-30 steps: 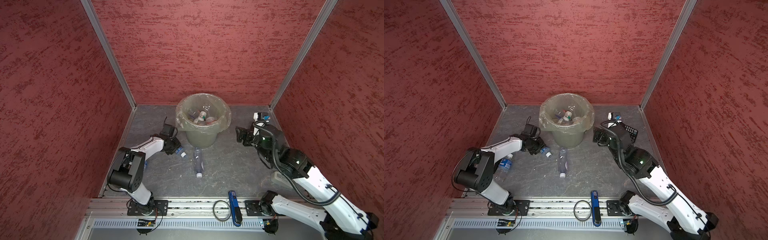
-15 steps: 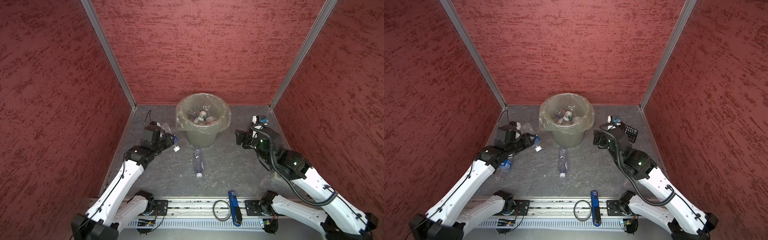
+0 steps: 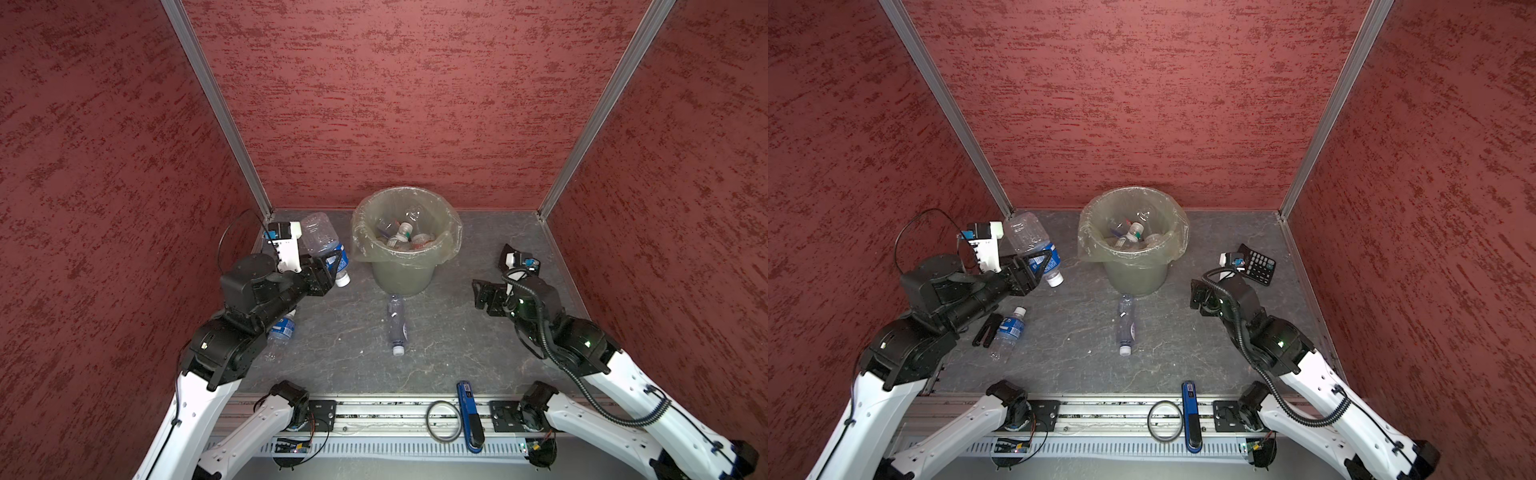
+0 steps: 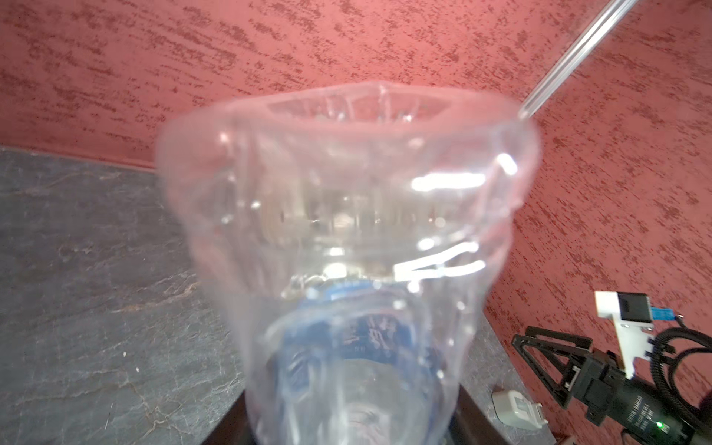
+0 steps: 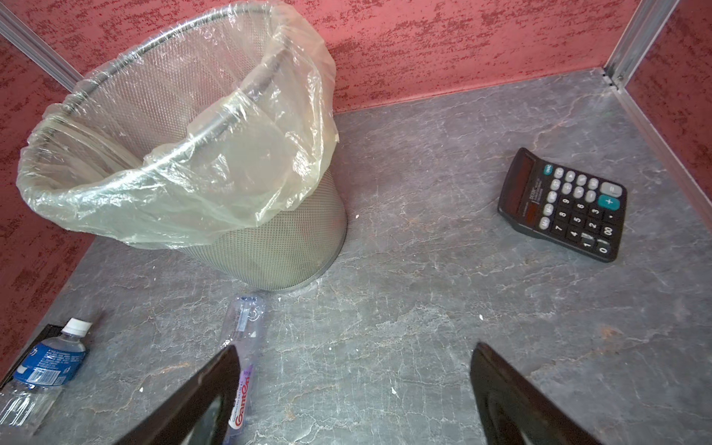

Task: Throw the plastic bottles in the bin
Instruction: Throw the plastic bottle into the trash bin.

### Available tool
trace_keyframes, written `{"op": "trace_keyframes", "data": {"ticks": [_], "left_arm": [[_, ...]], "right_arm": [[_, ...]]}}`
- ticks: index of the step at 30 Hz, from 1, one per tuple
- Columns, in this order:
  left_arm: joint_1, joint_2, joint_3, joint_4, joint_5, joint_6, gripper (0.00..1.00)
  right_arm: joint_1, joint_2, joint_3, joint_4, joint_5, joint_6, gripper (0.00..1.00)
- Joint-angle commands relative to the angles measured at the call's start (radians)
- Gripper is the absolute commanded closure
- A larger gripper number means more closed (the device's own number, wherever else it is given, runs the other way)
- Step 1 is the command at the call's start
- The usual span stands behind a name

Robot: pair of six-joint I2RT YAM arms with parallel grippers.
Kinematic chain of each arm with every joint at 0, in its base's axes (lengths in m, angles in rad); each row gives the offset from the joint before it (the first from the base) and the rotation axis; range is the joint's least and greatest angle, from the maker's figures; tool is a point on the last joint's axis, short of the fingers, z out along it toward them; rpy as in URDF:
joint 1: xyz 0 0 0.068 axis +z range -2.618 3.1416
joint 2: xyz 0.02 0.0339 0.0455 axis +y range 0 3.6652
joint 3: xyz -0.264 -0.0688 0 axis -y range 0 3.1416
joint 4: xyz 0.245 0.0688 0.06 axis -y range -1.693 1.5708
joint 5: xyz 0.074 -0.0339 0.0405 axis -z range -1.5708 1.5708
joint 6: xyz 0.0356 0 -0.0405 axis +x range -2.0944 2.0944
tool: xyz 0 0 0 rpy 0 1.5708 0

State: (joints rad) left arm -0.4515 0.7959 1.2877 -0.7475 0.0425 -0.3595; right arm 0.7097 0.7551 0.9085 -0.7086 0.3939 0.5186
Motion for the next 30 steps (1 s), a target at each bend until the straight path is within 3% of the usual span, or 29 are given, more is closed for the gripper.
{"op": "trace_keyframes", "data": {"ticks": [1,10,14,17,19,20,22,30], "left_arm": [[-0.046,0.045,0.049,0.010,-0.020,0.095,0.45],[-0.094,0.269,0.211,0.140,-0.026,0.158,0.43],[-0.090,0.445,0.334,0.209,0.020,0.166,0.40],[-0.058,0.685,0.587,0.170,0.086,0.149,0.21],[-0.053,0.828,0.792,0.059,0.088,0.123,0.00],[-0.061,0.856,0.839,0.036,0.072,0.120,0.01],[-0.073,0.852,0.838,0.051,0.010,0.119,0.01],[-0.078,0.673,0.670,0.124,-0.009,0.130,0.00]], "right_arm": [[-0.004,-0.038,-0.033,0.000,-0.040,0.044,0.05],[-0.005,-0.054,-0.050,0.000,-0.059,0.046,0.04],[-0.004,-0.053,-0.042,-0.003,-0.059,0.047,0.03],[-0.004,-0.046,-0.045,0.007,-0.065,0.047,0.03],[-0.004,-0.034,-0.033,-0.003,-0.062,0.044,0.03],[-0.004,-0.034,-0.026,-0.014,-0.057,0.046,0.03],[-0.004,-0.054,-0.023,-0.032,-0.048,0.052,0.02],[-0.003,-0.057,-0.060,0.005,-0.128,0.055,0.02]]}}
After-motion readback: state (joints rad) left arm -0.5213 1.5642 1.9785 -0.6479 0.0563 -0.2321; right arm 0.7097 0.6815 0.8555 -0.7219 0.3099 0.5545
